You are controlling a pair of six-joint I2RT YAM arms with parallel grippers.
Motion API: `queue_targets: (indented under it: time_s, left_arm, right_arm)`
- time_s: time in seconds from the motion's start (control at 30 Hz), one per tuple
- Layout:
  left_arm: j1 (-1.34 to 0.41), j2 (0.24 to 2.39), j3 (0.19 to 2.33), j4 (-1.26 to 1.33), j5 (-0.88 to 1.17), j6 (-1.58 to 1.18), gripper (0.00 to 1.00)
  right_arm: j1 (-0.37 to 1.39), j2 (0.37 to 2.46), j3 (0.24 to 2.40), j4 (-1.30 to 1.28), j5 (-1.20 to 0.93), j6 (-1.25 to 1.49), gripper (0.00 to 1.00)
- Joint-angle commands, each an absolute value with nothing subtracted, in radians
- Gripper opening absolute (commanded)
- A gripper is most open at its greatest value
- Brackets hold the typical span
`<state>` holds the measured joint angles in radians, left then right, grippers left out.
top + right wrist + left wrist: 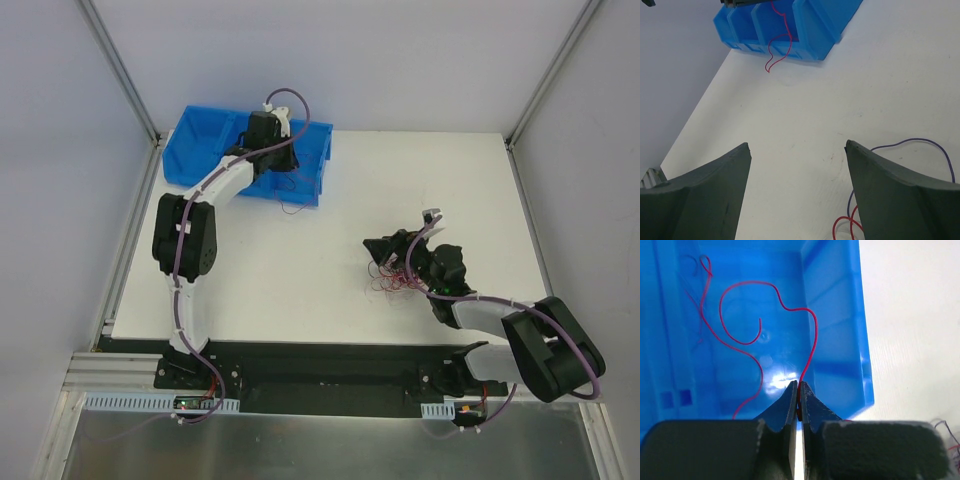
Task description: Untangle the cables
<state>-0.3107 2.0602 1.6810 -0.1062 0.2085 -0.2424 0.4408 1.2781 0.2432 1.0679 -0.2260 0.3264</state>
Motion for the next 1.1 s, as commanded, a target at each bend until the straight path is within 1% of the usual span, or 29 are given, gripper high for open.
queue_targets:
  time_s: [0.0,0.27,0.6,0.7,0.77,0.83,1.0,1.07]
  left_arm:
    - [-0.267,2.104,1.828,-0.11,0.241,-0.23,0.0]
    - [-0.255,2.23,2.063,-0.112,0.232,-0.127,0.0]
    - [-0.252,2.325,2.146,0.023,0.273,-0.009,0.0]
    - [-0.241,2.318,2.109,0.041,0.362,-0.009,0.0]
    - [-0.233,2.293,2.047,0.057,0.457,0.026,0.0]
    - [-0.232,2.26,1.965,0.069,0.503,0.055,0.0]
    - [-0.232,2.165,1.772,0.086,0.465,0.049,0.0]
    - [-0.232,2.14,1.727,0.097,0.427,0.017,0.0]
  right_arm:
    - [0.433,1.285,0.267,1.15,-0.25,0.337,0.79]
    - [0.426,1.315,0.276,1.163,-0.264,0.35,0.79]
    - [0.42,1.345,0.284,1.184,-0.282,0.365,0.79]
    - [0.416,1.35,0.284,1.196,-0.288,0.371,0.79]
    - [0.417,1.351,0.282,1.206,-0.293,0.376,0.79]
    - [0.416,1.351,0.279,1.218,-0.299,0.382,0.79]
    - [0.414,1.353,0.272,1.244,-0.304,0.396,0.79]
    - [0.413,1.355,0.268,1.252,-0.307,0.399,0.79]
